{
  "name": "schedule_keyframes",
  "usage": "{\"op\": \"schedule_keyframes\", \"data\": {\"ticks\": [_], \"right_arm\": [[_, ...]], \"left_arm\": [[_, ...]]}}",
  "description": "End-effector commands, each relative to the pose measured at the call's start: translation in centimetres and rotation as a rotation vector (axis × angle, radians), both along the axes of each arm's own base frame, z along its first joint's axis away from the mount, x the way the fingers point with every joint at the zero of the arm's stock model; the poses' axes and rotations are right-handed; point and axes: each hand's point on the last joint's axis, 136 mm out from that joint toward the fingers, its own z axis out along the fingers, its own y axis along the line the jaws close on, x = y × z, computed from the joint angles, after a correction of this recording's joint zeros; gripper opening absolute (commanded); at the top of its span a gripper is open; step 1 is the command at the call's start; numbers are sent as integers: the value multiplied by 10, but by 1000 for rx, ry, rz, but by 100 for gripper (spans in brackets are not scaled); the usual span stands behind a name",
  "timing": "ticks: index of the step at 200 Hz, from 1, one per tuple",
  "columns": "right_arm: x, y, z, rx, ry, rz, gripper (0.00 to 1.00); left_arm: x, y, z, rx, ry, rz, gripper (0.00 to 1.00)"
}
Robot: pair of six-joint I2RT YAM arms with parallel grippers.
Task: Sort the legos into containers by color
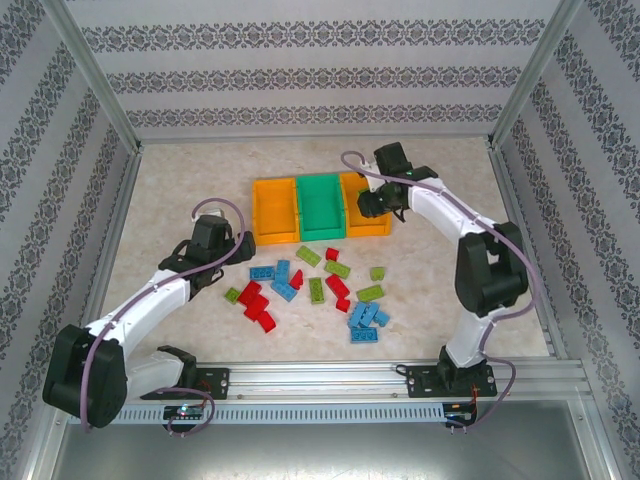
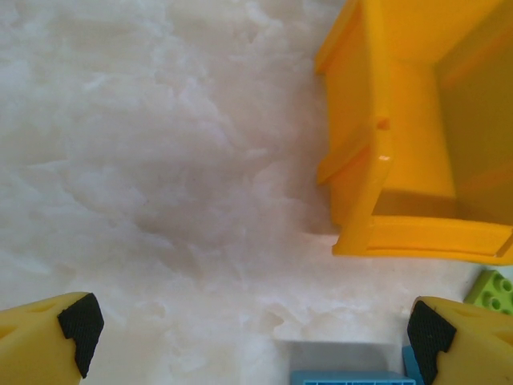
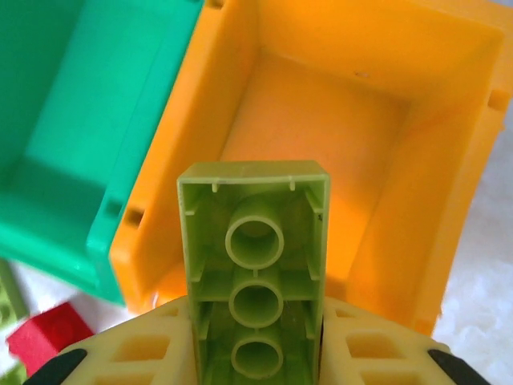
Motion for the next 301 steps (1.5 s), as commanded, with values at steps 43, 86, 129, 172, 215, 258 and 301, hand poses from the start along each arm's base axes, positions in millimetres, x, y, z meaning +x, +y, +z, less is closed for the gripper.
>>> {"op": "schedule_keyframes", "data": {"ticks": [43, 86, 129, 172, 215, 258, 301], "right_arm": [[14, -14, -27, -58, 119, -235, 44], [15, -5, -25, -22, 116, -238, 61], [9, 1, -2, 60, 65, -261, 69], [-3, -14, 15, 158, 21, -325, 73], [-13, -41, 12, 185, 37, -381, 73], [-23, -58, 3, 191, 51, -411, 73], [-26, -66, -1, 190, 59, -426, 73]], "left_arm": [[-9, -13, -18, -76, 129, 8, 99], [-11, -48, -15, -114, 136, -93, 100], [-17, -97, -9, -53, 181, -263, 91], [-29, -126, -30, 55, 290, -317, 83], [-31, -128, -43, 133, 362, -276, 79], [-32, -127, -47, 144, 378, -262, 68], [-35, -126, -53, 143, 391, -260, 65]]}}
